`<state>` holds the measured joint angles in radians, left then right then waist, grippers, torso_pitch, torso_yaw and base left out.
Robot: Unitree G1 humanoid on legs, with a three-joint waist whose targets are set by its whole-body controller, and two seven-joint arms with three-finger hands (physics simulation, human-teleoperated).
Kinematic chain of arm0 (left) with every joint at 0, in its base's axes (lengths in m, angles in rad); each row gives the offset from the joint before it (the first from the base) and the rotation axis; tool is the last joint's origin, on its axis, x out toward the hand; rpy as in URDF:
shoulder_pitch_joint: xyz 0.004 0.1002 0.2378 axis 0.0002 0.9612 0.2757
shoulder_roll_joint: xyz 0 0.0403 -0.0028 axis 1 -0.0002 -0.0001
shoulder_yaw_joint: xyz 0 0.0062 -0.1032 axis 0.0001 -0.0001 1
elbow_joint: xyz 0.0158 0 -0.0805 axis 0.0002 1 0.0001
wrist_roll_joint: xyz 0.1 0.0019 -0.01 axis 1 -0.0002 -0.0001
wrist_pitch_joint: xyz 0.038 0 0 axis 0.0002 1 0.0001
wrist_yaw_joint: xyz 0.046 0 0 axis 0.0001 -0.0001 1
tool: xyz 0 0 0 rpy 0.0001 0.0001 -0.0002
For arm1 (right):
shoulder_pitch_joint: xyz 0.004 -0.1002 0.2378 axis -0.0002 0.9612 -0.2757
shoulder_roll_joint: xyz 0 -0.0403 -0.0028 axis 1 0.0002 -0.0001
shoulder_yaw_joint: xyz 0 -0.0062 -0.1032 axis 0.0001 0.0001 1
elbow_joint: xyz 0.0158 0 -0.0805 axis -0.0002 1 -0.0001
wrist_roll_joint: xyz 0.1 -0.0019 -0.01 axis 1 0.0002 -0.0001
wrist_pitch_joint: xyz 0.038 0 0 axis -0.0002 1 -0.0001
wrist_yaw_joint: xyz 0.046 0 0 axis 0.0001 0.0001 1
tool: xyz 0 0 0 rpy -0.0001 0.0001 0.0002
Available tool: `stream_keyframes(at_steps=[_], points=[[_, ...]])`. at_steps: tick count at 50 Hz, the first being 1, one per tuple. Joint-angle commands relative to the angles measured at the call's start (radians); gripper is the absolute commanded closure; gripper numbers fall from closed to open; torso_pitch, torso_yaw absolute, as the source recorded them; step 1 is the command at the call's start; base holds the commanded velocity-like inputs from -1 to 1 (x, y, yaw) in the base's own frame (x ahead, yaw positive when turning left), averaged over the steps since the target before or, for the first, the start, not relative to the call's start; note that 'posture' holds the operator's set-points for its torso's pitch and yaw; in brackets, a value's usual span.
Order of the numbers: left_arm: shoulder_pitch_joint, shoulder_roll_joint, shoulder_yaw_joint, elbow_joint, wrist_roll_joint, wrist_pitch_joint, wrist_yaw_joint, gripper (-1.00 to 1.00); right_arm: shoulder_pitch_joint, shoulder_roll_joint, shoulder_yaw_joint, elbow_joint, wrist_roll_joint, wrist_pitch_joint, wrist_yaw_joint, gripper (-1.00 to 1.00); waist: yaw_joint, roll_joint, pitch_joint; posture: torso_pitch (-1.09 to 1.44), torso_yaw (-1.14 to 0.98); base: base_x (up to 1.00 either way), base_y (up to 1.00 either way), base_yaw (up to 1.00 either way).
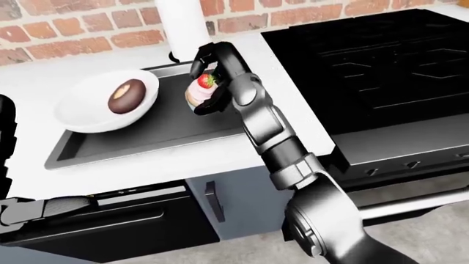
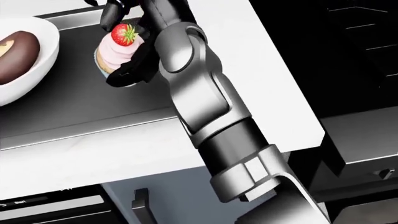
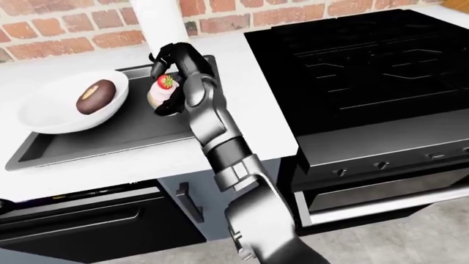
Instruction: Pick up the bowl with donut and place it on the tray. Pick up the cupcake and place it on the tray.
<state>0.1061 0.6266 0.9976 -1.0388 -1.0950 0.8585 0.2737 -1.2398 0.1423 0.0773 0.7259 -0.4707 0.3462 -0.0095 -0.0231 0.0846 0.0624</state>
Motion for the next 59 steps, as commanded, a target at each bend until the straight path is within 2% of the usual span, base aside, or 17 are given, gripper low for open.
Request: stream_keyframes(at_steps=[1, 4, 7, 15, 19, 24, 29, 33, 35, 38, 47, 49, 56, 59], points=[[-0.005, 0.017, 0.021, -0.008, 0.005, -0.031, 0.002, -1.0, -0.042, 0.001, -0.001, -0.036, -0.008, -0.036, -0.011, 1.0, 0.0, 0.008, -0.025, 0.0, 0.0, 0.0, 0.0, 0.0], [-0.004, 0.011, 0.013, -0.008, 0.014, -0.035, 0.0, -1.0, -0.039, 0.007, -0.001, -0.028, -0.011, -0.033, -0.011, 0.98, 0.001, 0.007, -0.023, 0.0, 0.0, 0.0, 0.0, 0.0], [-0.006, 0.007, 0.004, -0.008, 0.024, -0.037, -0.003, -1.0, -0.035, 0.006, -0.001, -0.016, -0.016, -0.037, -0.01, 0.78, 0.002, 0.007, -0.023, 0.0, 0.0, 0.0, 0.0, 0.0], [-0.001, 0.006, 0.007, -0.008, 0.025, -0.04, -0.007, -1.0, -0.027, 0.011, 0.003, 0.008, -0.031, -0.033, -0.01, 0.58, 0.004, 0.004, -0.021, 0.0, 0.0, 0.0, 0.0, 0.0], [-0.001, 0.002, 0.006, -0.008, 0.03, -0.039, -0.011, -1.0, -0.022, 0.012, 0.005, 0.019, -0.041, -0.027, -0.007, 0.29, 0.005, 0.004, -0.02, 0.0, 0.0, 0.0, 0.0, 0.0], [0.0, 0.0, 0.007, -0.008, 0.032, -0.04, -0.015, -1.0, -0.02, 0.013, 0.004, 0.04, -0.05, -0.027, -0.009, 0.23, 0.006, 0.004, -0.019, 0.0, 0.0, 0.0, 0.0, 0.0], [-0.002, -0.005, 0.0, -0.008, 0.047, -0.042, -0.022, -1.0, -0.017, 0.016, 0.007, 0.048, -0.056, -0.025, -0.001, -0.09, 0.007, 0.004, -0.02, 0.0, 0.0, 0.0, 0.0, 0.0], [-0.001, -0.005, 0.003, -0.008, 0.045, -0.041, -0.023, -1.0, -0.016, 0.018, 0.005, 0.058, -0.057, -0.029, 0.0, -0.14, 0.007, 0.005, -0.02, 0.0, 0.0, 0.0, 0.0, 0.0], [0.0, -0.006, 0.006, -0.008, 0.044, -0.043, -0.024, -1.0, -0.016, 0.018, 0.006, 0.069, -0.058, -0.033, 0.002, -0.5, 0.007, 0.005, -0.02, 0.0, 0.0, 0.0, 0.0, 0.0], [0.001, -0.008, 0.004, -0.008, 0.046, -0.043, -0.025, -1.0, -0.015, 0.02, 0.007, 0.063, -0.061, -0.023, 0.008, -0.65, 0.007, 0.006, -0.021, 0.0, 0.0, 0.0, 0.0, 0.0], [0.002, -0.013, 0.002, -0.008, 0.055, -0.045, -0.033, -1.0, -0.016, 0.011, 0.002, 0.029, -0.062, -0.007, 0.025, -0.69, 0.007, 0.007, -0.023, 0.0, 0.0, 0.0, 0.0, 0.0], [0.007, -0.014, 0.007, -0.008, 0.053, -0.047, -0.035, -1.0, -0.008, 0.005, 0.004, -0.072, -0.068, 0.053, 0.057, -0.61, 0.007, 0.006, -0.023, 0.0, 0.0, 0.0, 0.0, 0.0], [0.015, 0.004, 0.013, -0.008, 0.027, -0.053, -0.016, -1.0, 0.047, -0.013, 0.009, -0.384, -0.097, 0.213, 0.157, -0.54, 0.011, 0.001, -0.018, 0.0, 0.0, 0.0, 0.0, 0.0], [0.01, 0.017, 0.014, -0.008, 0.011, -0.049, 0.0, -1.0, 0.067, -0.023, 0.01, -0.5, -0.109, 0.277, 0.193, -0.57, 0.011, -0.001, -0.018, 0.0, 0.0, 0.0, 0.0, 0.0]])
